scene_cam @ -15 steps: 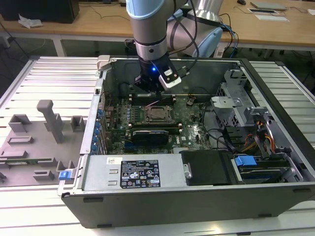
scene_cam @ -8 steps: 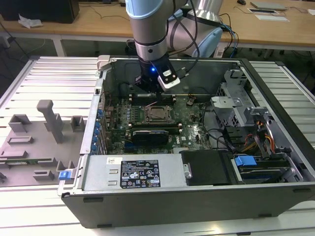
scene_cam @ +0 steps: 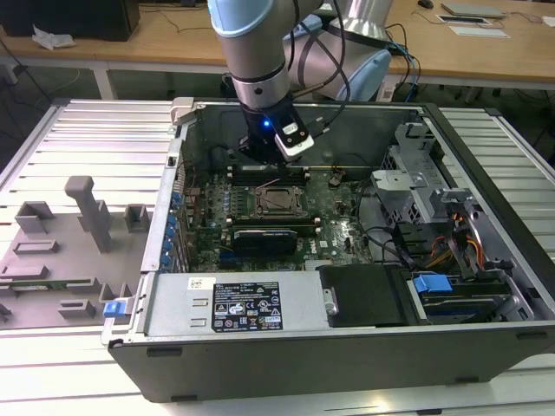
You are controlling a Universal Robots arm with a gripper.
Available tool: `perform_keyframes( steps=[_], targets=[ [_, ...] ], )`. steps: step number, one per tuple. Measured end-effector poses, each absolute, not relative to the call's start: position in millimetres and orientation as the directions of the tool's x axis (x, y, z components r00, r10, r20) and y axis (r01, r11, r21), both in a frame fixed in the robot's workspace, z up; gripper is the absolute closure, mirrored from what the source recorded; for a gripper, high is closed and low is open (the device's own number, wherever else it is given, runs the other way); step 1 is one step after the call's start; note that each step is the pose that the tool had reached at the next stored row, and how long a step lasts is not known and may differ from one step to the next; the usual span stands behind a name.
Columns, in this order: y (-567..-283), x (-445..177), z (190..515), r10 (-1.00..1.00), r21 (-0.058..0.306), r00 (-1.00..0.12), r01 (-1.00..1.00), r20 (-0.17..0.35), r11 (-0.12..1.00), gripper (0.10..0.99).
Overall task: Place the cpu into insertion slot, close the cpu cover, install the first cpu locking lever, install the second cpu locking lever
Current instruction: 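Install the first cpu locking lever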
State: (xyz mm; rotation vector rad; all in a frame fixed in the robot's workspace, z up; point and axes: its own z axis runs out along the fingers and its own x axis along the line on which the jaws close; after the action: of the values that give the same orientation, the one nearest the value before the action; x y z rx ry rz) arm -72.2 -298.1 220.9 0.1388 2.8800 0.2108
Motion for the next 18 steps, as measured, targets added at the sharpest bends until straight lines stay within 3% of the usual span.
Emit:
perform_keyframes(
  steps=[5, 18],
  targets=[
    [-294.9, -78.7, 217.6, 0.113, 0.156, -0.957, 0.073, -0.266, 0.985, 0.980],
    [-290.1, -81.7, 210.5, 0.209, 0.154, -0.941, 0.173, -0.266, 0.973, 0.980]
  ],
)
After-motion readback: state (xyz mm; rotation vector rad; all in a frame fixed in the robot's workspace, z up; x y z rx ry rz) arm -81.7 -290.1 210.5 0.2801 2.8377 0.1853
